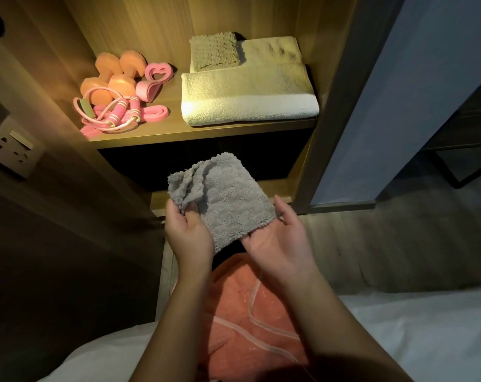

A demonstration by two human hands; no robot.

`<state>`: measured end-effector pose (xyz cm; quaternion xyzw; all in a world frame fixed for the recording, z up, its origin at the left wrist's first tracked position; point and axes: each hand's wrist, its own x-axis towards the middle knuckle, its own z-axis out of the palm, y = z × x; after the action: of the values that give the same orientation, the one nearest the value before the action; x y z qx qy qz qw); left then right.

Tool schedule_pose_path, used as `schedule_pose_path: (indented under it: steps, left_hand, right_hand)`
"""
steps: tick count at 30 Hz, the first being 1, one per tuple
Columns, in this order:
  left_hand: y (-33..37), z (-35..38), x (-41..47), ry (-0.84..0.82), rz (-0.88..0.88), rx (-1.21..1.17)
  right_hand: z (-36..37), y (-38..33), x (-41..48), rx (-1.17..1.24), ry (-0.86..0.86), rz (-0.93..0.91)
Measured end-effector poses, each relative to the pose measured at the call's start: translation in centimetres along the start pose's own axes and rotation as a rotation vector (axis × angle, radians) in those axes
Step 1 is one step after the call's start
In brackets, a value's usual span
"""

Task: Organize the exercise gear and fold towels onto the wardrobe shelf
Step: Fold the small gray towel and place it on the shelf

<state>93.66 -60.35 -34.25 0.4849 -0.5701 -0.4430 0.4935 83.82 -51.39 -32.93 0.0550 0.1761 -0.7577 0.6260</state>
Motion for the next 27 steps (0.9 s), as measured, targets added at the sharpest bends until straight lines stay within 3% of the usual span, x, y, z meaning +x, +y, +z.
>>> schedule_pose_path:
  steps: [3, 6, 11, 15, 22, 27]
  left_hand:
    - [1.5, -0.7, 1.0, -0.118, 0.079, 0.084]
    - [3.5, -1.5, 2.8, -0.195, 0.136, 0.129]
    - [6.5, -2.4, 4.3, -0.419, 0.105, 0.034]
    - [6.8, -2.8, 3.9, -0.551, 0.021, -0.061]
    - [4.6, -3.7, 3.4, -0.524, -0.154, 0.066]
    - [4.7, -2.6, 2.1, -0.320, 0.042, 0.024]
  right_hand:
    - [-1.3, -0.6, 0.3, -0.145, 0.212, 0.151]
    - [-1.9, -0.5, 0.8, -0.329, 0.369, 0.165]
    - [0.1, -1.0, 1.4, -0.579, 0.225, 0.106]
    - [2.2, -2.1, 1.2, -0.521, 0.075, 0.163]
    - [0.9, -2.4, 0.7, -0.910, 0.112, -0.247]
    - [1.3, -1.4, 0.6, -1.101, 0.118, -0.565]
